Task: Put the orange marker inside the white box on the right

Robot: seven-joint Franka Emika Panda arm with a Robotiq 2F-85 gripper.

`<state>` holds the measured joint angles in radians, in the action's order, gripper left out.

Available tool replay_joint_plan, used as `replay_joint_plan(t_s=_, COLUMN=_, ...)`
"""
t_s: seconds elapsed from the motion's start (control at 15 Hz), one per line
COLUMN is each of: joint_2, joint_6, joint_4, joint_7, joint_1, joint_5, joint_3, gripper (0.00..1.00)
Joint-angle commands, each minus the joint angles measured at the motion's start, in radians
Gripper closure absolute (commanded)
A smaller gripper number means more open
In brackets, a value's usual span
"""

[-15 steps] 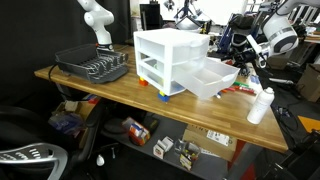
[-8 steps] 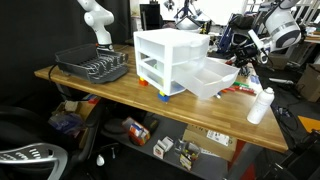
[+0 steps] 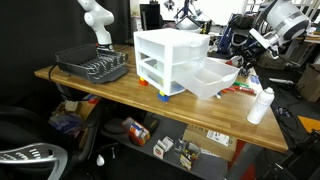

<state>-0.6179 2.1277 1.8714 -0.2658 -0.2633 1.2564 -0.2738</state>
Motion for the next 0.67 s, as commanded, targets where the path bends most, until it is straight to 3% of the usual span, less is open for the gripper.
replay_joint_plan(t_s=0.0, joint_2=0.089, joint_6=0.209, joint_4=0.117, joint_7=-0.057, joint_1=0.077, joint_5=-0.085, joint_3=-0.025, gripper=0.0)
replay_joint_plan(t_s=0.27, joint_2=0.127, joint_6=0.409, joint_4=0.196, joint_7=-0.154, joint_1=0.13, joint_5=-0.159, joint_3=-0.002, gripper=0.0)
replay_joint_plan(t_s=0.33, joint_2=0.097, joint_6=0.351, joint_4=0.148, joint_7=-0.12, joint_1=0.086, joint_5=-0.143, joint_3=0.021, gripper=0.0)
replay_joint_plan(t_s=0.6, joint_2=0.106, joint_6=0.405, joint_4=0.172, joint_7=-0.145, joint_1=0.108, joint_5=-0.153, joint_3=0.023, gripper=0.0)
